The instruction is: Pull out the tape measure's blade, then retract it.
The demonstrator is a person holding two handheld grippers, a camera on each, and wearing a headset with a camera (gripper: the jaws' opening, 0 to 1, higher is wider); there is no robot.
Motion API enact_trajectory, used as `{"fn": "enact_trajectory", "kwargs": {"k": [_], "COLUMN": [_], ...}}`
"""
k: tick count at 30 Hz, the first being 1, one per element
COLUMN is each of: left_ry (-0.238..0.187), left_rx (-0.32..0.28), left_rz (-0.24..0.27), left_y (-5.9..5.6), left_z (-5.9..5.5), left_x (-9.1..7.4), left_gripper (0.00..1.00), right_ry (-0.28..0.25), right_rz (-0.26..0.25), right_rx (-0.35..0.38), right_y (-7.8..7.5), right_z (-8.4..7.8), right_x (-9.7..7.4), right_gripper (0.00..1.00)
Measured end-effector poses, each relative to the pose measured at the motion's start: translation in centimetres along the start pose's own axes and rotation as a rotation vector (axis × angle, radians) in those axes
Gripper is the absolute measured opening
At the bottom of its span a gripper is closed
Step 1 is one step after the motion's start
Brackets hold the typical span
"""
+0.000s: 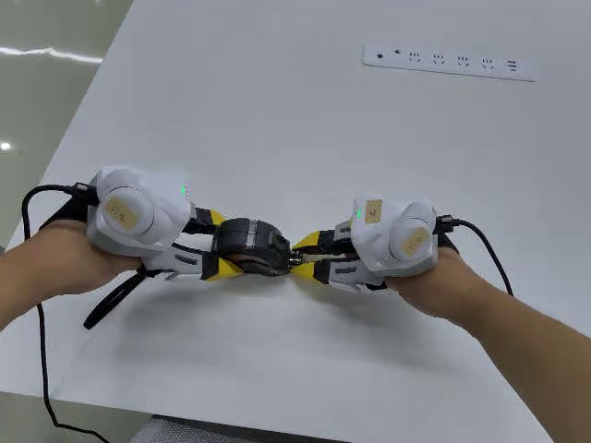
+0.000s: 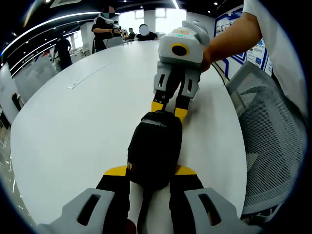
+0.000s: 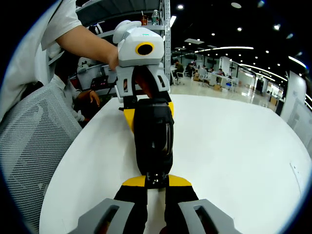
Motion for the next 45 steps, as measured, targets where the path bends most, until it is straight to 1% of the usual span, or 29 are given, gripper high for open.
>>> {"fn": "enact_trajectory", "kwargs": {"k": [18,22,27,45], "left_ry": [-0.003,-0.004,-0.006,-0.003], "left_rx": [0.003,0.003,0.001,0.003], "left_rz": [-0.01,-0.011,-0.009,-0.012], "left_y": [0.0,0.0,-0.1,-0.1], "left_z": [0.0,0.0,0.0,0.0], "left_x": [0.0,0.0,-0.1,-0.1], "left_gripper": [0.25,0.25,0.25,0.25], "right_ry": [0.008,0.014,0.029,0.053], "right_rz": [0.004,-0.001,-0.003,-0.021], "right_rx": [-0.004,0.001,-0.013,-0.013], "right_y": [0.0,0.0,0.0,0.1], "right_z": [-0.1,-0.4,-0.5,-1.5], "right_x": [-0.3,-0.8,-1.1,-3.0], "right_gripper": [0.08,0.08,0.08,0.08]}}
Point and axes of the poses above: the centre of the closed fingertips' face, and the gripper's own axes: x roughly forward along the fingers, y roughly to its left, z roughly out of its top, the point moved 8 cm from there along -x, roughly backward along the fingers, and after that the axes turned 1 degree about -z, right-handed, at the moved point
